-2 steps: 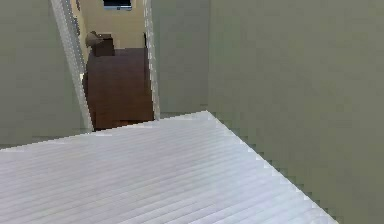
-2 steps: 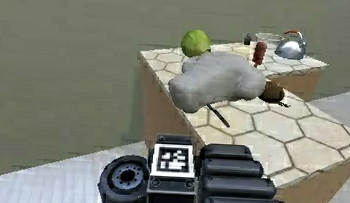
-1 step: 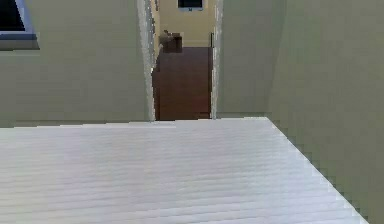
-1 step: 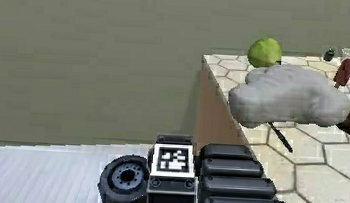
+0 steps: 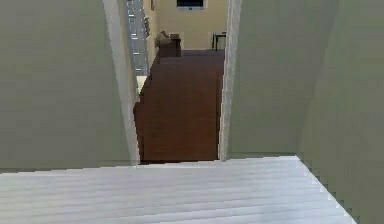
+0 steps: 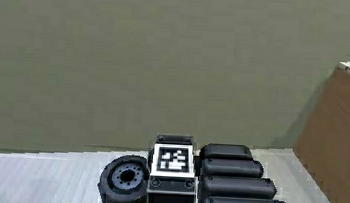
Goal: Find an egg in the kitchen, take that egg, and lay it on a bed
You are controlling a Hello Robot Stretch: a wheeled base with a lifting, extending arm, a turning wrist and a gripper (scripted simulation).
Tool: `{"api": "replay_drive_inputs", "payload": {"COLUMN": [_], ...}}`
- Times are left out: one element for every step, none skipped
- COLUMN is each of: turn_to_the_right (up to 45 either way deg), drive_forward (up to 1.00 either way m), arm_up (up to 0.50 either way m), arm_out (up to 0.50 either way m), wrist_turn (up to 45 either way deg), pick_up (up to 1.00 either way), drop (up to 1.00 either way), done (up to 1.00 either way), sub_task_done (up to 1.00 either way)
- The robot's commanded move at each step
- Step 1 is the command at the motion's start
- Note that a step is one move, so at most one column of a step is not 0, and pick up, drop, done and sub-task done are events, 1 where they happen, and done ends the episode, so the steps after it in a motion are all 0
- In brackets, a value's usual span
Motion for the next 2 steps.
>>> {"api": "replay_drive_inputs", "payload": {"turn_to_the_right": [-3.0, 0.0], "drive_forward": [0.0, 1.0], "arm_up": [0.0, 0.0], "arm_out": [0.0, 0.0], "wrist_turn": [0.0, 0.0], "pick_up": [0.0, 0.0], "drop": [0.0, 0.0], "done": [0.0, 0.0], "sub_task_done": [0.0, 0.0]}}
